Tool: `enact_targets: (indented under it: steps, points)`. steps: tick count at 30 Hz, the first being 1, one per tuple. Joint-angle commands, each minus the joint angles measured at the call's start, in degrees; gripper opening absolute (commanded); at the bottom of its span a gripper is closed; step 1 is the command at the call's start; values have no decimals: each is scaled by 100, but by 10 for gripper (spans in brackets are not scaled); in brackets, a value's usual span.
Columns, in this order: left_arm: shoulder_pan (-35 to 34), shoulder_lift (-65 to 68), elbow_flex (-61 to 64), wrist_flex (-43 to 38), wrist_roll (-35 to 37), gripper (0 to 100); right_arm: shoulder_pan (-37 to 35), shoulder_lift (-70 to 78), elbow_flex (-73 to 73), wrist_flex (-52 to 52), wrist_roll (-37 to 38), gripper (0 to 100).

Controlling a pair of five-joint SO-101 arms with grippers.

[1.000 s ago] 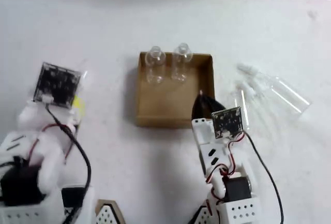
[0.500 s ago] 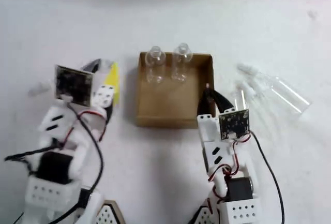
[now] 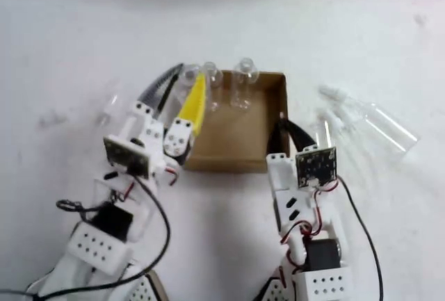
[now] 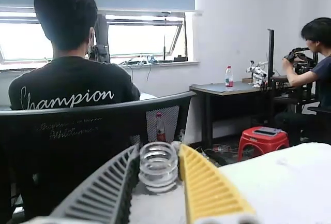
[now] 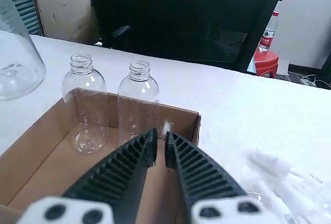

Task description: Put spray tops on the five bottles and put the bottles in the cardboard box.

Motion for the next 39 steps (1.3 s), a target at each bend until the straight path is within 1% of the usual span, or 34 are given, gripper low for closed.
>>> enact_targets:
  steps: [1,4,6,11,12,15,18,23,27,34,36,39]
  points:
    - [4,1279,-580,-510,70,23,66,-22,53,-154,26,17]
    - [75,2246,-1002,-563,18,24,66,-22,53,-154,26,17]
    - [119,2554,-1160,-527,-35,24,75,-22,53,-154,35,17]
    - [92,2501,-914,-554,-941,24,75,-22,53,-154,44,18]
    - [92,2440,-800,-563,-1046,24,66,-22,53,-154,44,18]
    - [224,2193,-475,-571,-1046,23,48,-22,53,-154,53,18]
    - [418,1982,-246,-571,-659,23,66,-22,53,-154,53,18]
    - [374,1921,-185,-571,448,23,66,-22,53,-154,53,18]
    - [312,1930,-26,-659,387,23,66,-31,53,-154,53,18]
    - [136,1930,721,-2163,387,23,66,-31,53,-154,53,18]
    - [163,1930,870,-2400,404,23,66,-31,53,-154,53,18]
    - [163,1930,914,-2462,431,23,66,-31,53,-154,53,18]
